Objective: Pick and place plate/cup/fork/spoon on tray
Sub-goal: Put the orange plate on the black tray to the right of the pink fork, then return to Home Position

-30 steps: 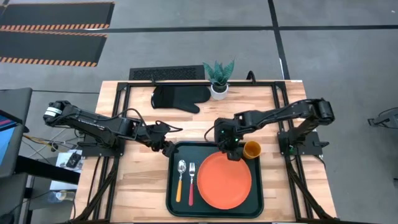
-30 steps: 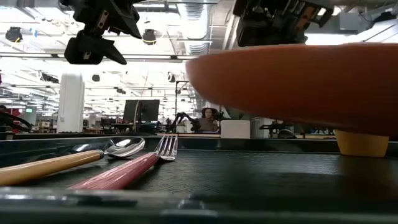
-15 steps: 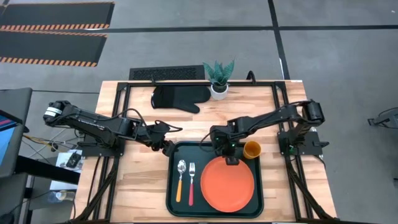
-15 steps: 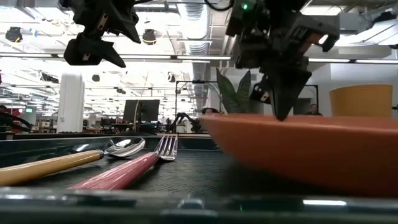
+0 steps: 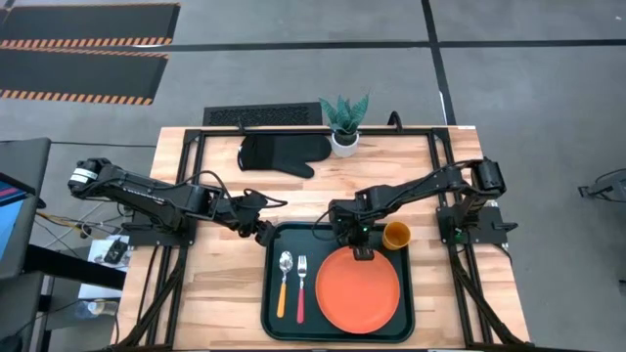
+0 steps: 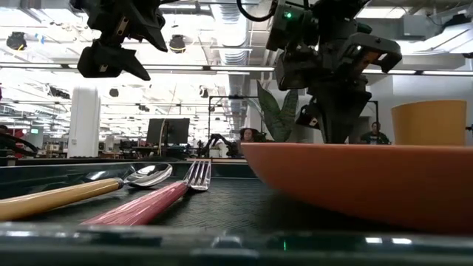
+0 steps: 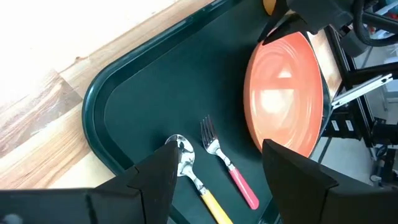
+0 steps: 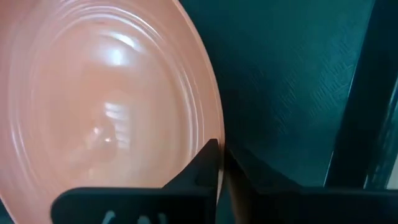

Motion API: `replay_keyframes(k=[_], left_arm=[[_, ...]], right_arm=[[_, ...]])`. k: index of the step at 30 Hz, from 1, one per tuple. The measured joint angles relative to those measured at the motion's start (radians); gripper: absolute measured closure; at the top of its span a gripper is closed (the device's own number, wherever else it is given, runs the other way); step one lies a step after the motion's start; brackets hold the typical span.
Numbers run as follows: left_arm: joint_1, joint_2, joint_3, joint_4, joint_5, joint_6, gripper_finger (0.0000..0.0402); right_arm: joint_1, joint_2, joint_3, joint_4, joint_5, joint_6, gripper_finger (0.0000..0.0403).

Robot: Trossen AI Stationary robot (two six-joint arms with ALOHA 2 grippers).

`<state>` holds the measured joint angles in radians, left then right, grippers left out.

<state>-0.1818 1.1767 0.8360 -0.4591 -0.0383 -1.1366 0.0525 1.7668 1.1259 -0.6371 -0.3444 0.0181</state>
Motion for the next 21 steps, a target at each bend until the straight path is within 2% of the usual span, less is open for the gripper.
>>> replay_keyframes(k=[5,12,16,18,21], left_arm=[[0.000,0.000,0.000,0.000,-0.002,0.000,0.0186],[0.000,0.000,0.000,0.001,-0.020,-0.013,0.0186],[0.009,-0.008,0.000,0.023,0.007,-0.027,0.0186],[0.017,-0.023,0.000,0.106,0.042,0.002,0.0186],[0.030,-0.076,0.002,0.230,0.039,0.073,0.0186]], right_arm=[[0.000,0.000,0.000,-0.002,0.001,0.001,0.0331],[-0.005,-0.015,0.026,-0.030,0.003,0.026,0.0275],[-0.037,-0.126,0.126,-0.102,0.006,0.026,0.0253],[-0.061,-0.199,0.183,-0.158,0.007,0.026,0.0246],[-0.101,-0.336,0.254,-0.171,0.010,0.014,0.0241]])
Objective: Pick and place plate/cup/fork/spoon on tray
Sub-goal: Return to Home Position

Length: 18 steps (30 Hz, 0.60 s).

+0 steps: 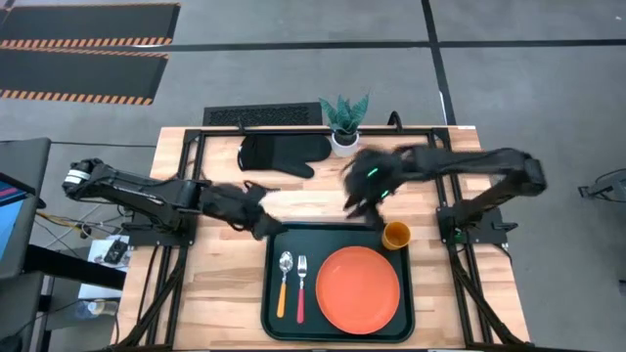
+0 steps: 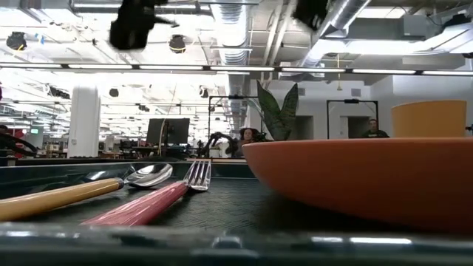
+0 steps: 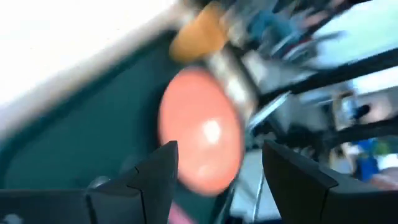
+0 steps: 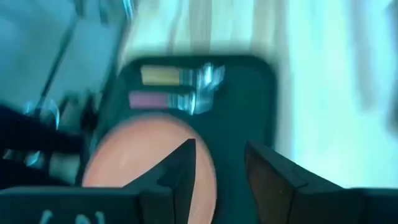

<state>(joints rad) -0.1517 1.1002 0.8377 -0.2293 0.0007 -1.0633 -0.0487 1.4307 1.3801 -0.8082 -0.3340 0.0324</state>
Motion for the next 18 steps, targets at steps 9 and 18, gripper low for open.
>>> replay_keyframes(k=[9,18], left_arm=[[0.042,-0.303,0.075,-0.088,-0.268,0.458,0.0186],[0.044,-0.595,-0.095,-0.014,-0.355,0.658,0.0186]], right_arm=[[-0.078,-0.454,0.028,-0.067,0.158,-0.082,0.0247],[-0.165,-0.926,-0.480,0.284,0.238,0.102,0.0249]])
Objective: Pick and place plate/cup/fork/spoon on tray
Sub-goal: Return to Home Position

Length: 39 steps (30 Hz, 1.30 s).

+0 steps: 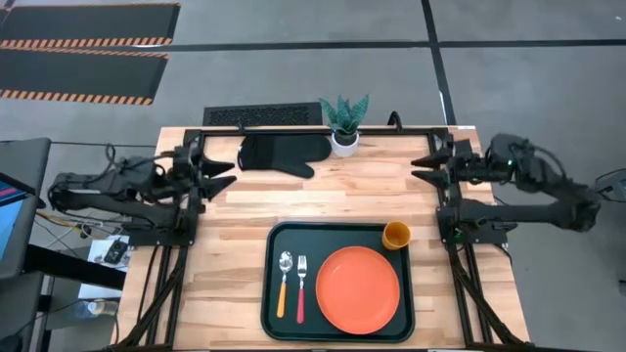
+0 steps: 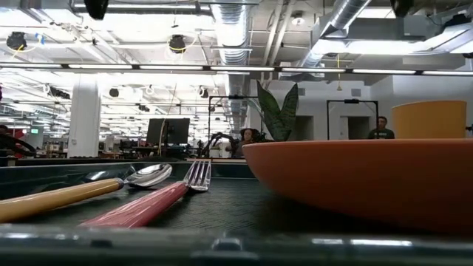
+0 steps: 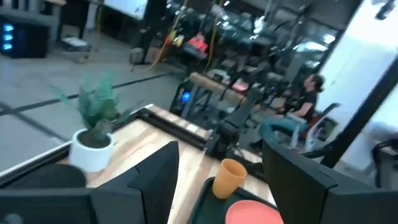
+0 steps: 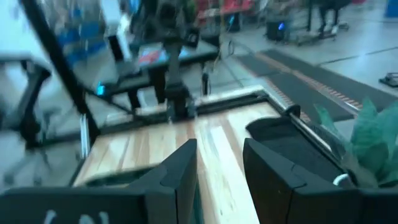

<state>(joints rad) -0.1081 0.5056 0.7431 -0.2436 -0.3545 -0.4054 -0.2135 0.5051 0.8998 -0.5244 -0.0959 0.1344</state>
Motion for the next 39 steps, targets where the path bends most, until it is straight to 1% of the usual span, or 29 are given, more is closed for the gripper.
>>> replay_keyframes(k=[2,4,8,10,14,19,21,23,31,33,37,39], left_arm=[[0.000,-0.057,-0.086,0.085,0.030,0.009,0.0186],[-0.001,-0.118,-0.179,0.161,0.046,0.014,0.0186],[0.000,-0.233,-0.380,0.313,0.060,0.003,0.0186],[0.000,-0.287,-0.467,0.356,0.071,-0.001,0.0186],[0.000,-0.386,-0.605,0.443,0.097,-0.010,0.0186],[0.000,-0.495,-0.732,0.462,0.105,-0.036,0.0186],[0.000,-0.505,-0.731,0.435,0.107,-0.041,0.0186],[0.000,-0.499,-0.731,0.408,0.110,-0.035,0.0186],[0.000,-0.502,-0.732,0.409,0.106,0.062,0.0186],[0.000,-0.502,-0.733,0.402,0.089,0.078,0.0186],[0.000,-0.502,-0.733,0.376,0.070,0.082,0.0186],[0.000,-0.502,-0.733,0.364,0.040,0.081,0.0186]], right_arm=[[-0.014,-0.074,-0.118,0.098,-0.002,0.049,0.0247],[-0.019,-0.136,-0.216,0.152,-0.002,0.082,0.0246],[-0.017,-0.231,-0.371,0.253,0.018,0.119,0.0246],[-0.017,-0.261,-0.431,0.287,0.024,0.129,0.0248],[-0.016,-0.303,-0.532,0.347,0.025,0.131,0.0250],[-0.016,-0.343,-0.667,0.488,0.043,0.150,0.0249],[-0.016,-0.365,-0.717,0.560,0.045,0.171,0.0248],[-0.016,-0.394,-0.754,0.597,0.045,0.186,0.0248],[-0.018,-0.505,-0.857,0.595,0.105,0.183,0.0252],[-0.018,-0.503,-0.889,0.611,0.113,0.185,0.0252],[-0.018,-0.492,-0.891,0.574,0.146,0.196,0.0249],[-0.018,-0.493,-0.892,0.566,0.153,0.183,0.0248]])
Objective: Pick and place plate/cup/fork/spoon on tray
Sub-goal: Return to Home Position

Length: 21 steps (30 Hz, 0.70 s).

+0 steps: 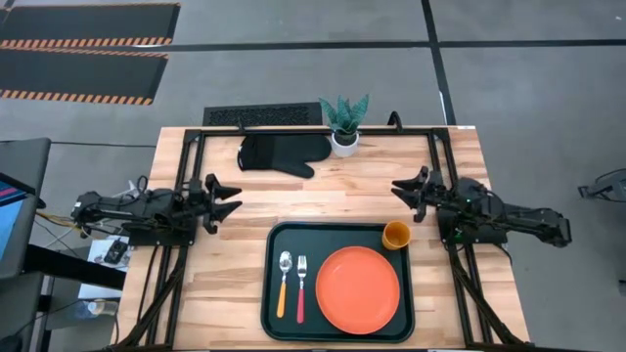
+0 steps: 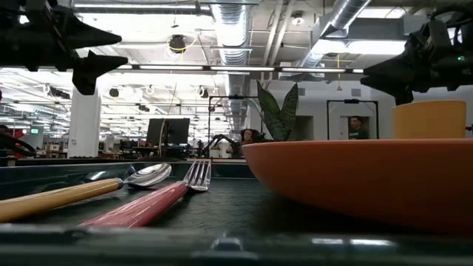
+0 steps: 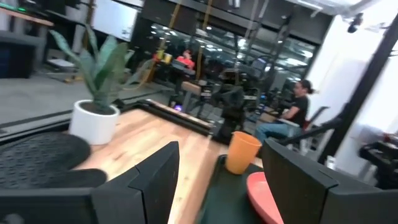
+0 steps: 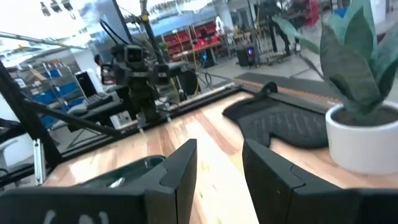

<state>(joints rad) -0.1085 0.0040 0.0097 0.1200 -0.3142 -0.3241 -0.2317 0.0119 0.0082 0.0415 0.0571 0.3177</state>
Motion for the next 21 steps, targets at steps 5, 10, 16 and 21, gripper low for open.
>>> replay_keyframes(k=[5,10,16,21], left_arm=[[0.000,0.000,0.000,-0.011,-0.076,0.013,0.0186],[0.000,0.001,-0.002,-0.036,-0.091,-0.050,0.0186],[0.000,0.000,-0.002,-0.035,-0.087,-0.039,0.0186],[0.000,0.000,-0.002,-0.035,-0.086,-0.034,0.0186]], right_arm=[[0.000,0.014,0.000,-0.006,-0.005,-0.009,0.0250],[0.000,0.017,-0.001,-0.005,-0.005,-0.011,0.0252],[0.000,0.017,-0.001,-0.006,-0.005,-0.011,0.0248],[0.000,0.017,-0.002,-0.007,-0.006,-0.011,0.0250]])
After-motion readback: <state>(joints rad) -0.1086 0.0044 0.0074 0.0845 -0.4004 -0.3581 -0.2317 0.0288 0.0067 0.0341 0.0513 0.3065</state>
